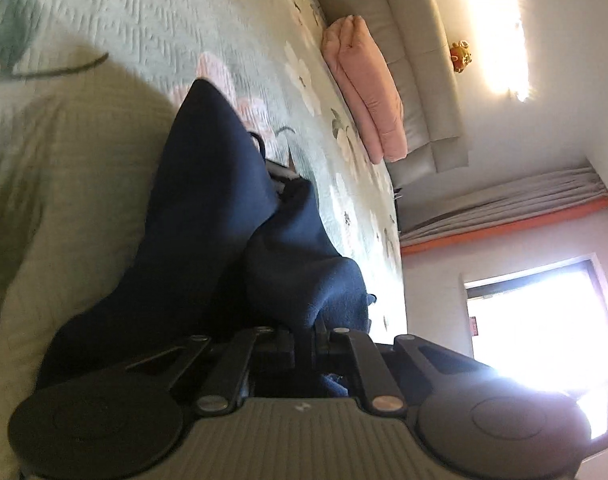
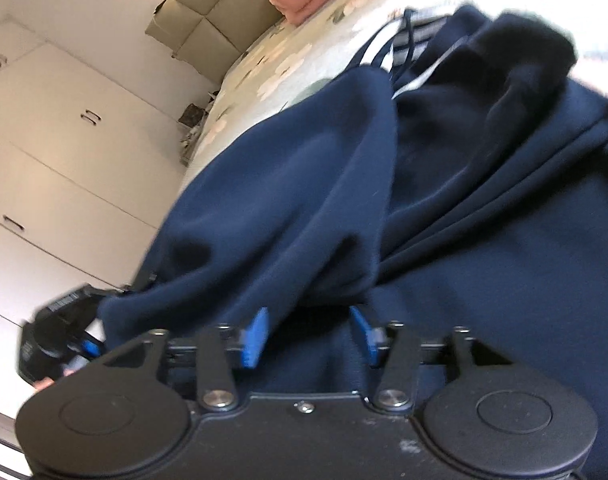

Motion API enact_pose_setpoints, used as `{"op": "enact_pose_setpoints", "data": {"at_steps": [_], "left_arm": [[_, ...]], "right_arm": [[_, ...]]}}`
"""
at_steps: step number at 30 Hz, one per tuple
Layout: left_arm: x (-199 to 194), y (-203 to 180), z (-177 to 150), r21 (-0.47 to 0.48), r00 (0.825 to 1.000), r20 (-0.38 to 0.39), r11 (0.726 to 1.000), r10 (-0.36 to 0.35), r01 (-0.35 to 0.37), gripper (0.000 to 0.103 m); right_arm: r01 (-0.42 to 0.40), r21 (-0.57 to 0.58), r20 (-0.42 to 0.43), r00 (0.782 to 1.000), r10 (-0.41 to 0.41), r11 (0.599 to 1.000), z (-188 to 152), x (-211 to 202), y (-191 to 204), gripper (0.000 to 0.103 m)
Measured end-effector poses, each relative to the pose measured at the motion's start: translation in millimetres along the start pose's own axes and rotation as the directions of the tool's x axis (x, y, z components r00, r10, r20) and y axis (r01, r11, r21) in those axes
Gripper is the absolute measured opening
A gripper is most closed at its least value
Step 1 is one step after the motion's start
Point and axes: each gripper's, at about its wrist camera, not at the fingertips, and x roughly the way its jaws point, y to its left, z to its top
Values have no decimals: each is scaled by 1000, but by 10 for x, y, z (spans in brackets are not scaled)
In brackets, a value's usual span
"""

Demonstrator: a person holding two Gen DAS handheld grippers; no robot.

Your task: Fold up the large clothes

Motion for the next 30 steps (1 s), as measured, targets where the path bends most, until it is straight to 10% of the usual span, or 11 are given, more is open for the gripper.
{"op": "enact_pose_setpoints", "data": {"at_steps": [8, 10, 16, 21, 23, 24, 27, 30], "left_arm": [[5, -103, 28, 22, 999, -4, 999, -38, 38, 8], [7, -161, 36, 26, 999, 1, 999, -44, 44, 8], [39, -273, -127, 41, 996, -17, 995, -89, 89, 8], [332, -162, -546, 43, 990, -139, 998, -34, 40, 18], [409, -52, -733, 102, 982, -172, 993, 83, -66, 26], [388, 31, -794, 113, 976, -171, 987, 135, -117, 30], [115, 189, -782, 76, 984, -143, 993, 103, -92, 32], [-166, -63, -654, 189, 990, -59, 975, 129, -116, 32]], "right_arm": [[-126, 213, 20, 992, 124, 969, -18, 260, -193, 73], [-107, 193, 15, 994, 106, 975, 65, 360, -160, 10], [-77, -35, 179, 980, 82, 996, 345, -489, 259, 10], [143, -71, 169, 977, -130, 987, 305, -904, 4, 10], [263, -44, 76, 963, -259, 964, 212, -746, -286, 27], [296, 3, 27, 955, -296, 955, 175, -693, -480, 64], [167, 179, 10, 985, -172, 970, 128, -895, -819, 65], [190, 47, 101, 976, -194, 981, 190, -1123, -522, 65]]}}
